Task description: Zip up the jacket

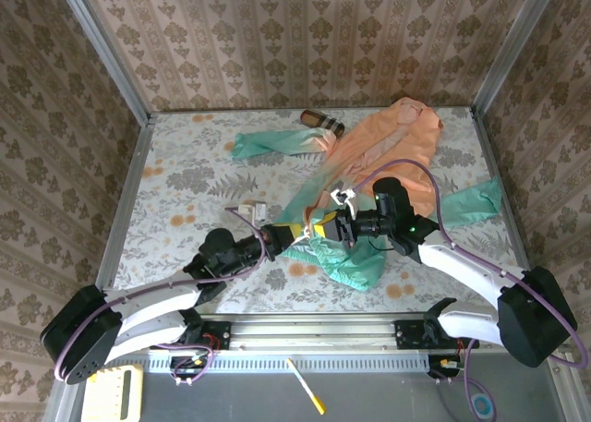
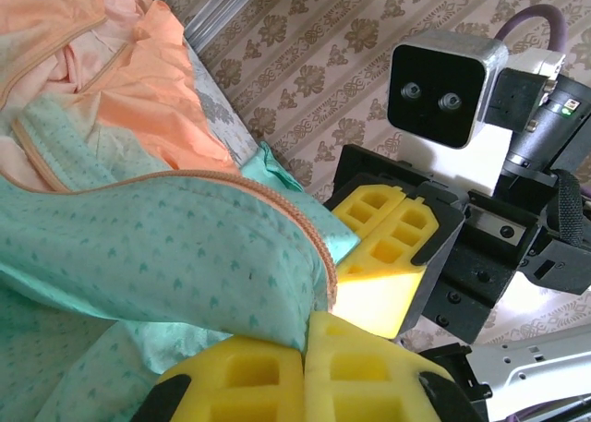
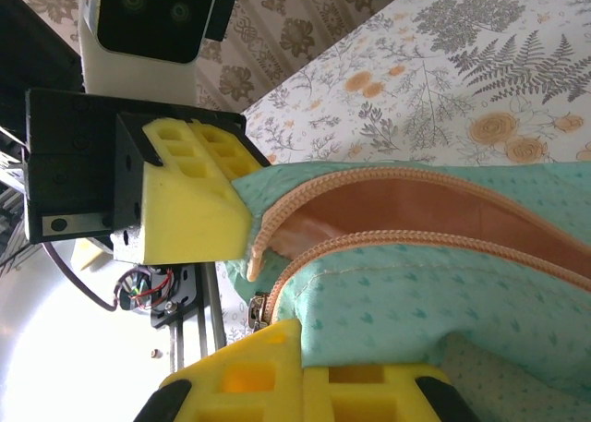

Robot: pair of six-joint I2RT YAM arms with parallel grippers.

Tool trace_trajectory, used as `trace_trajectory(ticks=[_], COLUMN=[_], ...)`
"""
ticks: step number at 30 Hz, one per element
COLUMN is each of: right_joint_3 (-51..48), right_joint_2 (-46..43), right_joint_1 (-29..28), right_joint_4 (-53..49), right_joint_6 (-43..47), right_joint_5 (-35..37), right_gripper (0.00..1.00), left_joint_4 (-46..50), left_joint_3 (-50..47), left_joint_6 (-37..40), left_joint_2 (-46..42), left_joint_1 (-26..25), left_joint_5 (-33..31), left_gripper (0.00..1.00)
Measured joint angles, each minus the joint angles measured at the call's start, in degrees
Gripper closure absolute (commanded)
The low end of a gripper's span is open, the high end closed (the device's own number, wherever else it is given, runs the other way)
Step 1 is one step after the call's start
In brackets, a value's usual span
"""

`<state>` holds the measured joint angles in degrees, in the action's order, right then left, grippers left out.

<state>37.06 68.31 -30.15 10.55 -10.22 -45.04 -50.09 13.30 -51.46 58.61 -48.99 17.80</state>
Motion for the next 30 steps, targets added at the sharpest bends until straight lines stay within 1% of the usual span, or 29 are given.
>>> trace_trajectory(ticks=[16, 24, 30], right_joint_3=[0.0, 0.0, 0.0], right_joint_2=[0.0, 0.0, -0.1], right_joint_1=[0.0, 0.0, 0.0], right_joint_4=[0.0, 0.0, 0.0], right_joint_6=[0.0, 0.0, 0.0], right_joint_5=[0.0, 0.0, 0.9], right_gripper=[1.0, 1.0, 1.0], left_joint_4=[-1.0, -3.1, -4.3], left_joint_3=[-0.6, -0.6, -0.6], left_joint_6=[-1.3, -1.7, -2.0], left_joint_2=[0.2, 2.8, 3.3], left_joint_1=[0.7, 0.2, -0.2], left_joint_5=[0.0, 0.4, 0.4], left_gripper=[1.0, 1.0, 1.0])
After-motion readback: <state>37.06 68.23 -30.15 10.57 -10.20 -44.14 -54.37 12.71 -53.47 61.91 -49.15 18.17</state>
